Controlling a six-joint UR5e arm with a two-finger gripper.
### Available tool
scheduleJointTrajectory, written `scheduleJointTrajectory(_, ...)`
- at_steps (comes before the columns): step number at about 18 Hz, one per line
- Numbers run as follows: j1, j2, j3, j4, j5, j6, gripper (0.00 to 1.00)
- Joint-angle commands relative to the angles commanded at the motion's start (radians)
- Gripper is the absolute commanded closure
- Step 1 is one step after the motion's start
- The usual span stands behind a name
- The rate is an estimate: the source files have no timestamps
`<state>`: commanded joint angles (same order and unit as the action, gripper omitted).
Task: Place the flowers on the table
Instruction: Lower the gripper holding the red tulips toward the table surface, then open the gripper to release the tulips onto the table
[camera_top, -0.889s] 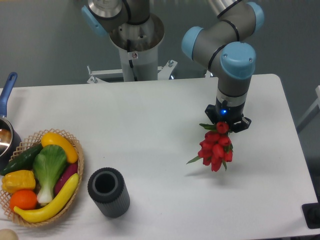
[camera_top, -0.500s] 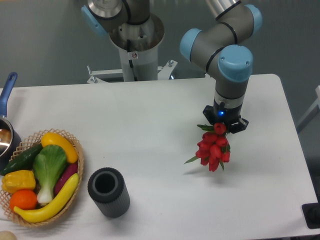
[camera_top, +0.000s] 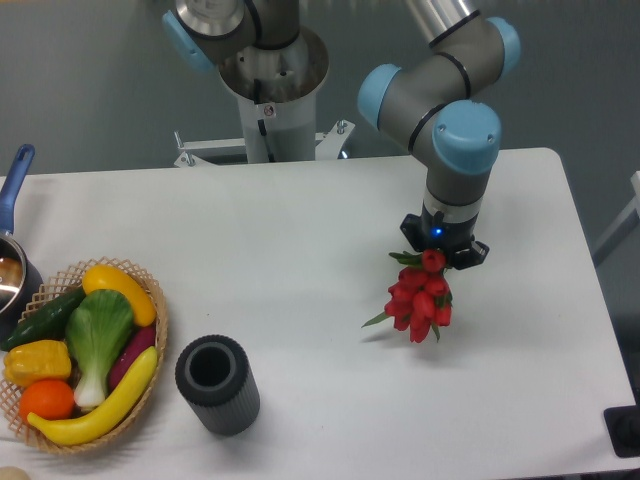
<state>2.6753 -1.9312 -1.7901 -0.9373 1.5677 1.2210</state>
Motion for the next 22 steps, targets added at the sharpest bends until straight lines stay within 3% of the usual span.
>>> scheduleJointTrajectory(1, -0.005, -0.005, 0.0, -0.002, 0.0, 0.002, 0.8)
scheduleJointTrajectory(3, -0.008, -0.006, -0.002, 0.0, -0.003, 0.0, 0.52)
scheduleJointTrajectory(4, -0.009, -0.006, -0.006, 0.002, -0.003, -0.006, 0.15)
scheduleJointTrajectory(5, -0.009, -0.008, -0.009, 0.008, -0.003, -0.008, 0.01)
scheduleJointTrajectory(22, 0.0, 0.024, 0.018, 0.012, -0.005, 0.002, 0.0)
